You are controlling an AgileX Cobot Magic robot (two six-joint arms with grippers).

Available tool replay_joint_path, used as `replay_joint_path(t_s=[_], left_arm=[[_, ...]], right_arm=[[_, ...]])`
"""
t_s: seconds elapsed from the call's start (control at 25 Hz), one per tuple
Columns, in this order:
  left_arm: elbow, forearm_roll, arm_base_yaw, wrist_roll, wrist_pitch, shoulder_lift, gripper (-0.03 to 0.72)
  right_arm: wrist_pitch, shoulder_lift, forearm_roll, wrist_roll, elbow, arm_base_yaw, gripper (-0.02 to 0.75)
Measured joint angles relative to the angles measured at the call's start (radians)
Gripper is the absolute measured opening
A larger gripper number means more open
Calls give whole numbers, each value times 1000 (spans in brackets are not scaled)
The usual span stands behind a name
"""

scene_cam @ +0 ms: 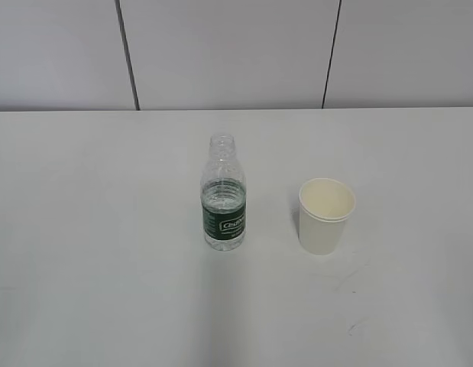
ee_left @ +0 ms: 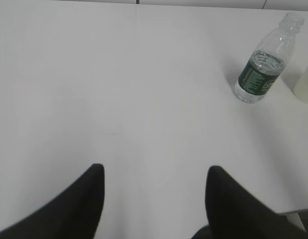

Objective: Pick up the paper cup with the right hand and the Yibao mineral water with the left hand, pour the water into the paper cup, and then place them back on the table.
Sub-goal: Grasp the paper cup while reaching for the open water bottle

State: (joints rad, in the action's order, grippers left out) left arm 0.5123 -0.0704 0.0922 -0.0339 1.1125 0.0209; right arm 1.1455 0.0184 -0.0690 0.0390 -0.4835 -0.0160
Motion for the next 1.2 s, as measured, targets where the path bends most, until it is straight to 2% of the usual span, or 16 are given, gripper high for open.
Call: replay_joint_path(t_s=[1.2], left_arm=[[0, 0, 0, 0, 0, 0, 405]], right_arm=[[0, 0, 0, 0, 0, 0, 585]])
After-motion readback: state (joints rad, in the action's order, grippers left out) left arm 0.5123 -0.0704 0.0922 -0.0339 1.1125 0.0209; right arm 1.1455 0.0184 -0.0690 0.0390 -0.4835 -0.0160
